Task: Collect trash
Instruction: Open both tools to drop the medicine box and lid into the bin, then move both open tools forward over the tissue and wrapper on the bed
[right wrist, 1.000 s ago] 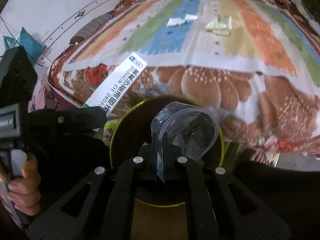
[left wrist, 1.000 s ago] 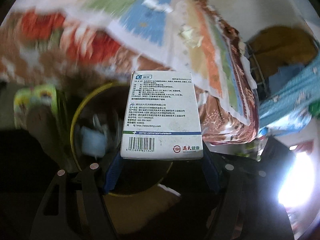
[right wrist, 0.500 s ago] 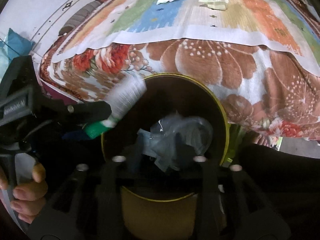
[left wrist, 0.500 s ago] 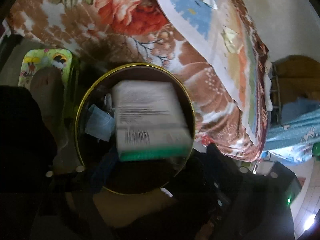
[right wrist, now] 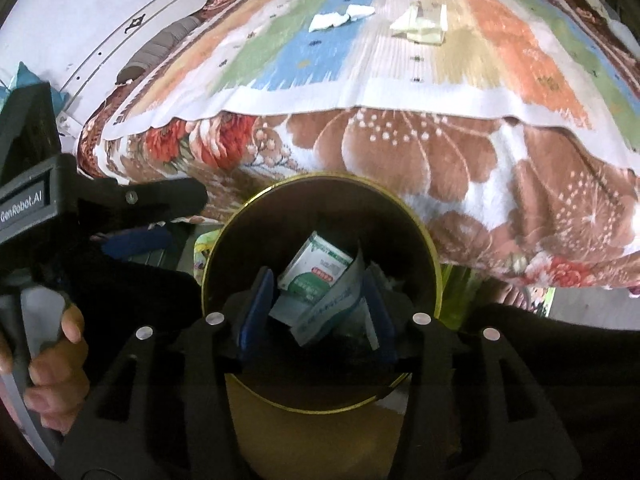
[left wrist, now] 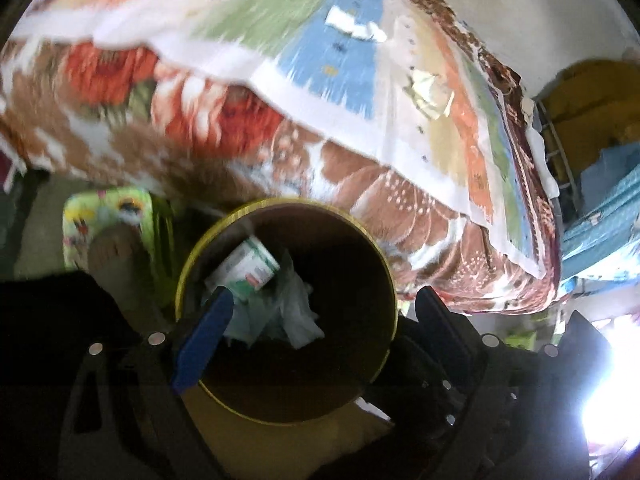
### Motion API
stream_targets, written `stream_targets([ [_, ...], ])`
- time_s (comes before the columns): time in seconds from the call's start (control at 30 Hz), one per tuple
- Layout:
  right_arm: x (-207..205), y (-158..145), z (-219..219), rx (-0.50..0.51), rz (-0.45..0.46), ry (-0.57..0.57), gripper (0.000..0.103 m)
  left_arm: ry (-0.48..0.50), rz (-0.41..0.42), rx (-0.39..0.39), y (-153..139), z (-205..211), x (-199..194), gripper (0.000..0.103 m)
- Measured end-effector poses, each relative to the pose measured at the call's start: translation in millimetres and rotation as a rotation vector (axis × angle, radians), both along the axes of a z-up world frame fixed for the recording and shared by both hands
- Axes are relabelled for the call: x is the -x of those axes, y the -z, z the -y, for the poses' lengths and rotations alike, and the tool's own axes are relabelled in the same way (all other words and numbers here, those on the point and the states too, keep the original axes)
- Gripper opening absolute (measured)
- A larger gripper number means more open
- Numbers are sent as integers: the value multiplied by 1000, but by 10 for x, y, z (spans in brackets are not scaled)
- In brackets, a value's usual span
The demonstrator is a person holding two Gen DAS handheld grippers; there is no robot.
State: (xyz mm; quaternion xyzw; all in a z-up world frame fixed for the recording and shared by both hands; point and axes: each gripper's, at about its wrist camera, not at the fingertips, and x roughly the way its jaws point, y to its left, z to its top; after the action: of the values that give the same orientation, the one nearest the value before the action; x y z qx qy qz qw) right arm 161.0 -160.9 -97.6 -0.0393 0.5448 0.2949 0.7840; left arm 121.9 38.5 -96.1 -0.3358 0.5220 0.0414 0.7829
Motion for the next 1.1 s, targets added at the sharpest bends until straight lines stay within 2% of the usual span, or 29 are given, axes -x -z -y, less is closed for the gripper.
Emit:
stream_targets([
  [0.23, -142, -150, 51, -8, 44, 16, 52, 6, 39, -54, -271, -169, -210, 95],
  [0.43, -324, -333, 68, 0, 108, 27, 71, 65, 82, -250, -514, -194, -472, 97],
  [0.47, -356, -359, 73, -6, 112, 30, 77, 72, 80, -267, -521, -192, -509, 97],
  [0.53, -405, -405, 85, -15, 127, 42, 79, 88, 76, -291, -531, -198, -584, 97],
  [0.67, -503, -451, 77, -20, 143, 48, 92, 115, 86, -301, -550, -194, -703, 97],
  [0.9, -704, -513, -7, 4, 164, 42, 94, 114, 110, -367, -637, -251, -945, 97],
  [1.1, -935, -573, -102, 35, 192, 41, 94, 108, 136, -382, -667, -309, -1165, 97],
])
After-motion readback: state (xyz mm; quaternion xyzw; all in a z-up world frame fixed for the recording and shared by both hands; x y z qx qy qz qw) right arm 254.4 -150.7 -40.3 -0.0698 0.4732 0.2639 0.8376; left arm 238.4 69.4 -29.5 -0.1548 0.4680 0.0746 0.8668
